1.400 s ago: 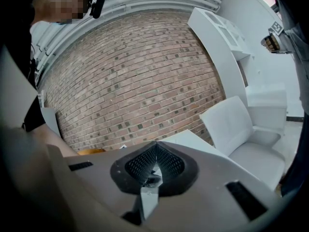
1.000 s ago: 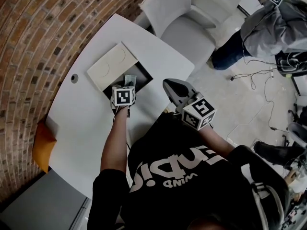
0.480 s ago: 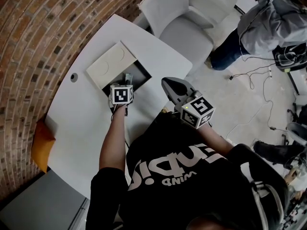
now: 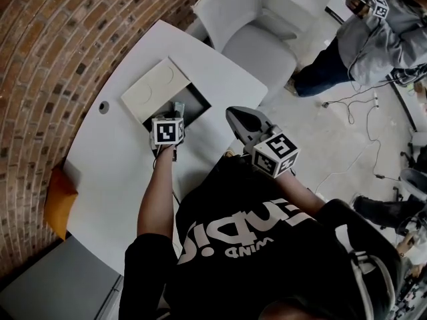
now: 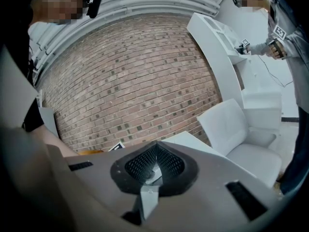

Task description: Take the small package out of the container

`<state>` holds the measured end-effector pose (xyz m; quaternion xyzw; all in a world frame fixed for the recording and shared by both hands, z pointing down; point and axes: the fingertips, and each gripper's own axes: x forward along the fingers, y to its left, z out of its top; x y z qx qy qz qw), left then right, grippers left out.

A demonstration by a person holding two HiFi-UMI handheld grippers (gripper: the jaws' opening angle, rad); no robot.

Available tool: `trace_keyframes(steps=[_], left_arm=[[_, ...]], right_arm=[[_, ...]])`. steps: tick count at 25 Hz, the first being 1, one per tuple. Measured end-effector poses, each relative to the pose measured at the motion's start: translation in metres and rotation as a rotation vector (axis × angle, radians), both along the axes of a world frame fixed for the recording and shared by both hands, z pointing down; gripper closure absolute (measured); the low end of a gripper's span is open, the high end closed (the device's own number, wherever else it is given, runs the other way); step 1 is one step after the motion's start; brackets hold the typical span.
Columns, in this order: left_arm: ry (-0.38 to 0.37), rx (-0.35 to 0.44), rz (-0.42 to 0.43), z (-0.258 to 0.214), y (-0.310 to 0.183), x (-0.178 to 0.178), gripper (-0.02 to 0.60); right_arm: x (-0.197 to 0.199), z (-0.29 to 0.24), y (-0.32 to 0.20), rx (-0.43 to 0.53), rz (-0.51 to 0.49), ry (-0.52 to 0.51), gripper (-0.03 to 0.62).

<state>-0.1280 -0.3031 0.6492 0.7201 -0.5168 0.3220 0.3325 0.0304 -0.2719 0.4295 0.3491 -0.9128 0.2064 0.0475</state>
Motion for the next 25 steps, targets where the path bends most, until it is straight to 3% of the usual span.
trace_keyframes(steps=[15, 25], left_arm=[[0.002, 0.076, 0.017, -0.027, 0.006, 0.001, 0.554], [0.044, 0.192, 0.021, -0.072, 0.014, 0.010, 0.554]], right_arm=[[-0.002, 0.002, 0.004, 0.017, -0.033, 0.023, 0.594], [-0.001, 0.004, 0.006, 0.007, -0.031, 0.021, 0.594]])
